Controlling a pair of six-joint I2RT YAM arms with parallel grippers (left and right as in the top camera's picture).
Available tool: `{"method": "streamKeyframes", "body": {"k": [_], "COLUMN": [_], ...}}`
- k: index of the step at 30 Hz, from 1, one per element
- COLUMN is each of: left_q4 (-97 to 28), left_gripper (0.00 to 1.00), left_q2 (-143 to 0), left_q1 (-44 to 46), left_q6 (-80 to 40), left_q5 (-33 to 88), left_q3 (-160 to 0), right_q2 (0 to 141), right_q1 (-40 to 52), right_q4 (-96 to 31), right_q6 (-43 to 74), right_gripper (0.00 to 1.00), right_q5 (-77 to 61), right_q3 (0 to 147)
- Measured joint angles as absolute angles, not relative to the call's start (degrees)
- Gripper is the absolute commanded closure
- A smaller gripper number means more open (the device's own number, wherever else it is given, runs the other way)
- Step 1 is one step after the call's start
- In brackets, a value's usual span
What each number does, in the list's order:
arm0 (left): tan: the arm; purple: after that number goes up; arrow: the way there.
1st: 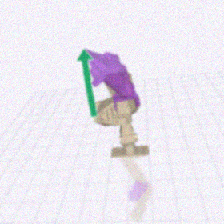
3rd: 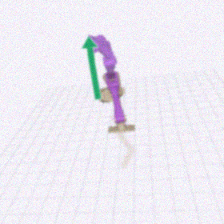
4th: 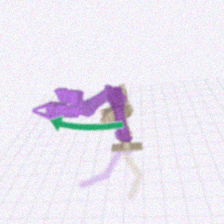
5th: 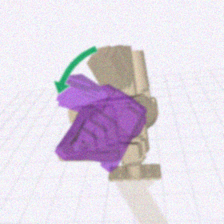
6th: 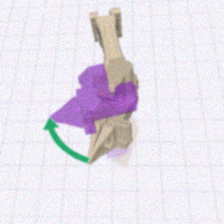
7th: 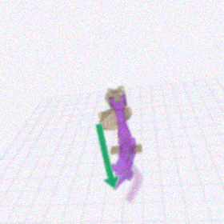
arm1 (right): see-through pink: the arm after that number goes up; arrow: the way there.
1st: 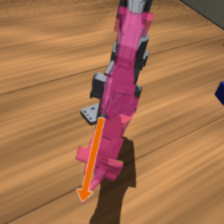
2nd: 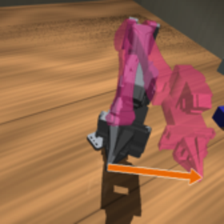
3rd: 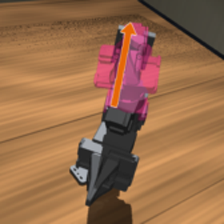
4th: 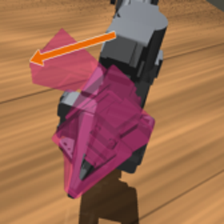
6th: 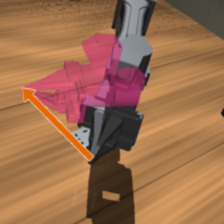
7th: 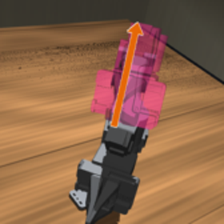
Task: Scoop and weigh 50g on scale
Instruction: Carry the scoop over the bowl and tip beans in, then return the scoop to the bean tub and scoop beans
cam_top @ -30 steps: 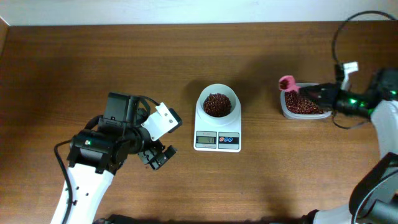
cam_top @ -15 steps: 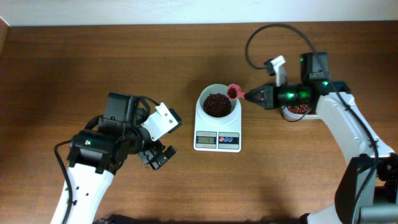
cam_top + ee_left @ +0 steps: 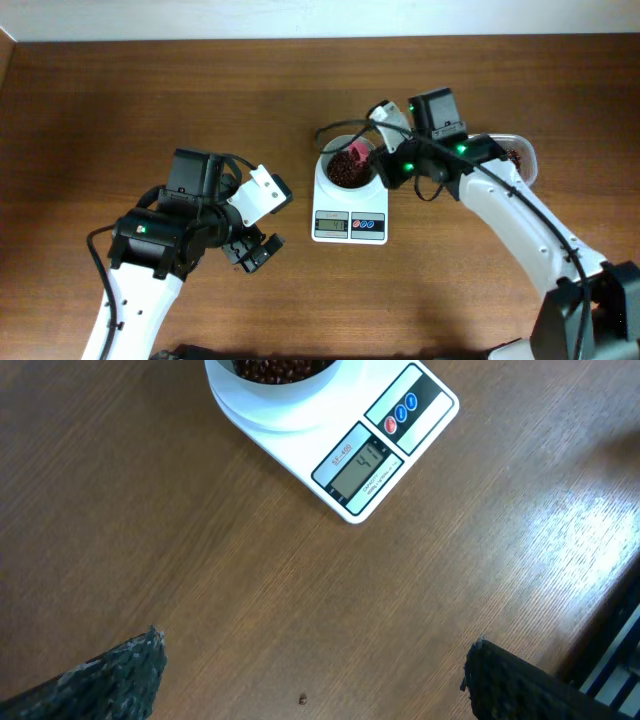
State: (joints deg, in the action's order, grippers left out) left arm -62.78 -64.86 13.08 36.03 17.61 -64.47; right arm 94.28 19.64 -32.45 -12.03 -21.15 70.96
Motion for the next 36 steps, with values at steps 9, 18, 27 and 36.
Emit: {"method": "streamKeyframes", "body": {"k": [9, 18, 27, 36], "left_q4": [-62.8, -62.8, -62.8, -62.8], "left_gripper": [0.01, 0.01, 0.01, 0.01], "left_q2": [-64.9, -64.9, -64.9, -64.9], "left_q1": [13.1, 13.1, 13.1, 13.1], "left_q6": [36.0, 36.0, 36.1, 36.0], "left_q5": [17.6, 17.6, 17.6, 17.6], "left_q3": [-64.5, -64.5, -64.5, -64.5], "right_q2": [93.0, 91.8, 81.7, 88.8], "right_q1": [25.1, 26.6, 11.9, -14.2], "right_q4": [-35.0, -37.3, -43.5, -51.4], "right_q6": [-15.4, -15.7, -13.7, -13.5], "right_gripper": [0.96, 0.96, 0.96, 0.96], "right_q5": [-8.6, -3.9, -10.2, -11.1], "right_q3": [73.3, 73.4, 73.9, 73.3]}}
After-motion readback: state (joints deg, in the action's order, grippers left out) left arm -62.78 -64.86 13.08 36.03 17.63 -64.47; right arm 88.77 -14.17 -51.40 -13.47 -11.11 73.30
